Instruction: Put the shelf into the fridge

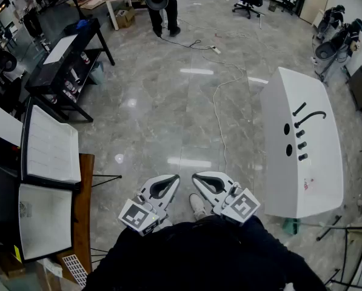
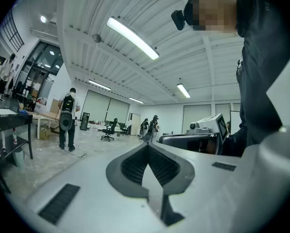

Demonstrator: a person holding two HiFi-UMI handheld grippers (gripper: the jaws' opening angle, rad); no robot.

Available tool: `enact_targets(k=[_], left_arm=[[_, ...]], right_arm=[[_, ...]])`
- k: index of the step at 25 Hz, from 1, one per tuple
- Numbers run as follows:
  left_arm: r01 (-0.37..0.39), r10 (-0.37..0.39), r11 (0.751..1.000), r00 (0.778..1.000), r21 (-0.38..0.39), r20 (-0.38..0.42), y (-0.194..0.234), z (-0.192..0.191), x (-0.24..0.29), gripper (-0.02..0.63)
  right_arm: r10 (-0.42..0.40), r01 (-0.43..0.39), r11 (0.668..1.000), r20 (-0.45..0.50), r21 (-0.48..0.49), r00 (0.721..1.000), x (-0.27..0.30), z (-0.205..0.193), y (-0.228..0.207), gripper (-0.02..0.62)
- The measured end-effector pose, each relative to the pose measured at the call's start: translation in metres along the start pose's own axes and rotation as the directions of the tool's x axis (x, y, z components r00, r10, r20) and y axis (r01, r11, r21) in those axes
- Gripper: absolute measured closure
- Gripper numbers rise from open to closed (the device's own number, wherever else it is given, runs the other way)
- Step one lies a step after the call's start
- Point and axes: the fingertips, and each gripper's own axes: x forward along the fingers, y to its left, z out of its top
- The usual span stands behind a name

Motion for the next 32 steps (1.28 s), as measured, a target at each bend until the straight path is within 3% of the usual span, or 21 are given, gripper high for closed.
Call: enact_targets(k=[13, 22, 27, 29, 32], left_arm=[[-0.053, 0.054, 0.999, 0.999, -0.005, 0.008, 0.014, 0.005, 0.017, 0.6], [-0.215, 0.215, 0.977, 0.976, -0.002, 0.042, 0.04, 0.015, -0.001, 0.6], [-0.344, 0.343, 0.939, 0.936, -0.01, 0.073, 0.056, 0.017, -0.021, 0.6], [-0.417, 0.416, 0.909, 0.906, -0.017, 0.081, 0.061, 0.016, -0.035, 0.6], [-0.533, 0.535, 0.845, 0.84, -0.046, 0.088, 0.065, 0.008, -0.061, 0.6]], right_arm=[[0.043, -0.044, 0.999, 0.035, 0.019, 0.998, 0.012, 0.005, -0.022, 0.588], [0.203, -0.202, 0.979, 0.046, -0.027, 0.978, 0.046, 0.016, -0.02, 0.589], [0.343, -0.342, 0.937, -0.003, -0.068, 0.939, 0.07, 0.011, -0.011, 0.589], [0.437, -0.437, 0.898, -0.02, -0.057, 0.899, 0.083, 0.008, -0.001, 0.589], [0.576, -0.578, 0.815, -0.048, -0.044, 0.816, 0.102, 0.0, 0.022, 0.589]])
